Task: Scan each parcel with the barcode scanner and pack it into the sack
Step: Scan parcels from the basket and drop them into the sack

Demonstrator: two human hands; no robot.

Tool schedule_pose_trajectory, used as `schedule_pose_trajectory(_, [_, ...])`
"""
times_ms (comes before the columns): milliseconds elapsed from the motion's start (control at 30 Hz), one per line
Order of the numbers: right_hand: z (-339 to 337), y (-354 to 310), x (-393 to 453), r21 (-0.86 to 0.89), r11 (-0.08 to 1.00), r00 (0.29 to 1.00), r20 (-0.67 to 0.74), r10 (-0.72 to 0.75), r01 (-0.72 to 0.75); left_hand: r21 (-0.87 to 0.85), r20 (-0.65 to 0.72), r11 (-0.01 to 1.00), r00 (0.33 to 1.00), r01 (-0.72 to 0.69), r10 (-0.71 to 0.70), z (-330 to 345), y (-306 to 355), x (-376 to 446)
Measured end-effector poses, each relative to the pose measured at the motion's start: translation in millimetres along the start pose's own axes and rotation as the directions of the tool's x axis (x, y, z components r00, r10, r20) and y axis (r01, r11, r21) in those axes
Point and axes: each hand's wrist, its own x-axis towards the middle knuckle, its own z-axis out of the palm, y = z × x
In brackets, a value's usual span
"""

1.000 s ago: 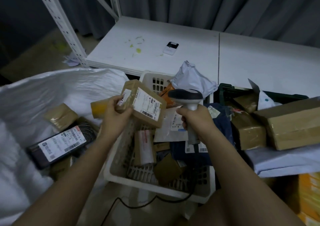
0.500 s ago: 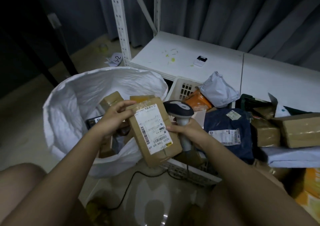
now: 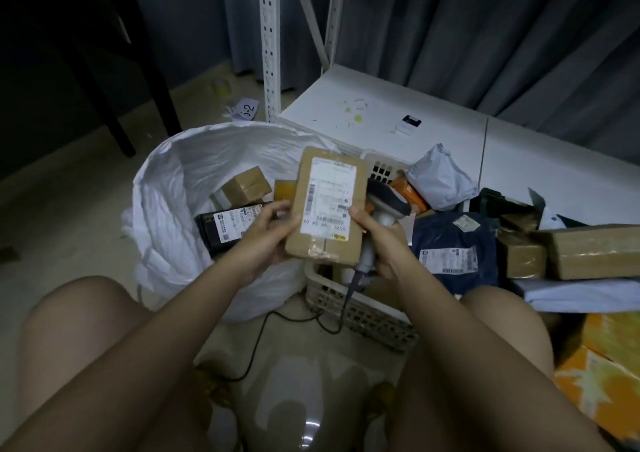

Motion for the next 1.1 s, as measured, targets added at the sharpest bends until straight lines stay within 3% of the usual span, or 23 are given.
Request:
schedule_pose_trajectory(100, [1,0,3,0.01,1.0,0.997,-0.079,0.006,-0.005,0.102,0.156,0.995,0.987,0.018,-0.033,-6,-15,-21])
schedule_pose_trajectory(467, [8,-19,-12,-0.136,0.989,0.988,-0.131,-0.083,0.065,-0.108,-0.05,0.988,0.993,-0.107,0.103,-29,5,-11])
schedule_pose_trajectory(667, [11,-22,-47,-0.4,0.912,0.996,0.056,-0.072,0.088,-0.194,-0.2,0.975,0.977,-0.11,0.071,-31,-5,4])
schedule_pose_trajectory(933, [20,-6,-76,-0.217,0.975,0.994,0.081,0.071,-0.052,-0.146,-0.244,0.973,0.959,-0.18,0.141,-21,-7,13])
schedule_pose_trajectory(1100, [17,-5,-79,-0.2,0.978,0.997,0.051,0.065,-0.053,-0.119,-0.252,0.972,0.953,-0.201,0.166,-20,-11,15])
